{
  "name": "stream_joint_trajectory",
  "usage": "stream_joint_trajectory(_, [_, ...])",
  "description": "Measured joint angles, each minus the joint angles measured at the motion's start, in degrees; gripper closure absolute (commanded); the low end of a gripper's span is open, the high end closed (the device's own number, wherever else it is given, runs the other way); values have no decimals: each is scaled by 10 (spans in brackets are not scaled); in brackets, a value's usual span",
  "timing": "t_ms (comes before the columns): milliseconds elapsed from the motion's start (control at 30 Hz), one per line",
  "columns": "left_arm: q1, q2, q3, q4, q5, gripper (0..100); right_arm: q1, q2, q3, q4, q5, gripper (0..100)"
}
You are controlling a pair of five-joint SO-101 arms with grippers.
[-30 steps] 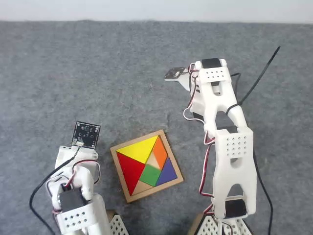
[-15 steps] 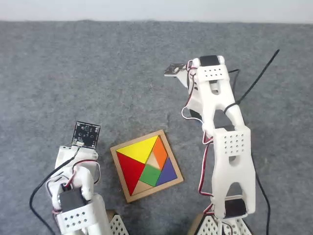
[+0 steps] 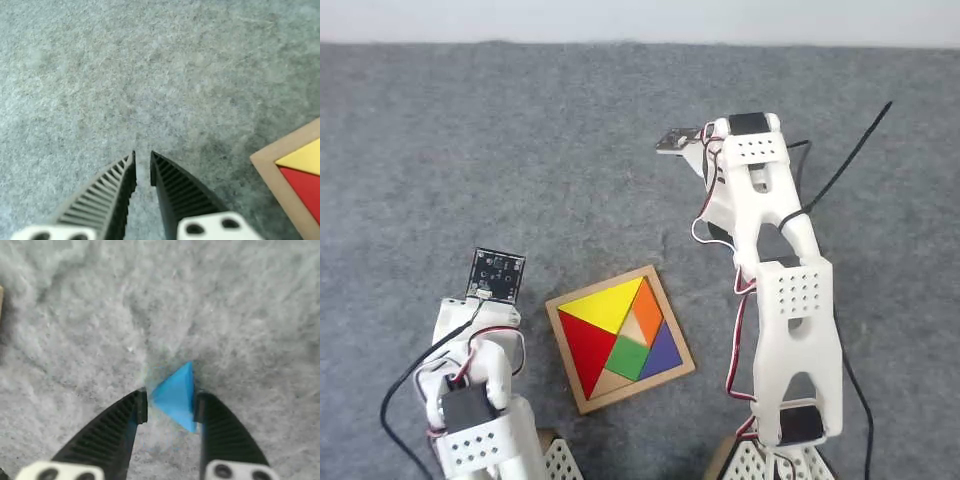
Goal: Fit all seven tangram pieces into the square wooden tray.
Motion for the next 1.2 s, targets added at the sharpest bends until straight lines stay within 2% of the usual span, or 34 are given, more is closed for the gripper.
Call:
stream_joint_trajectory(33, [0,0,0,0,0,945,0,0,0,0,0,998])
stream_joint_trajectory(100, [0,0,0,0,0,945,2,0,0,0,0,972])
stream_joint_trajectory(433, [0,0,0,7,0,945,3,0,0,0,0,987])
stream_joint_trajectory(500, [0,0,0,7,0,945,3,0,0,0,-1,945])
stream_joint_trajectory(667, [0,0,0,7,0,945,1,0,0,0,-18,716])
stream_joint_trajectory(867, [0,0,0,7,-3,945,-1,-4,11,0,-25,751])
stream_joint_trajectory(967, [0,0,0,7,-4,945,-9,-41,62,0,-33,753])
stream_joint_trajectory(1100, [0,0,0,7,-4,945,-39,-147,197,-2,-20,753])
stream_joint_trajectory(1200, [0,0,0,7,-4,945,-60,-226,303,-41,-19,752])
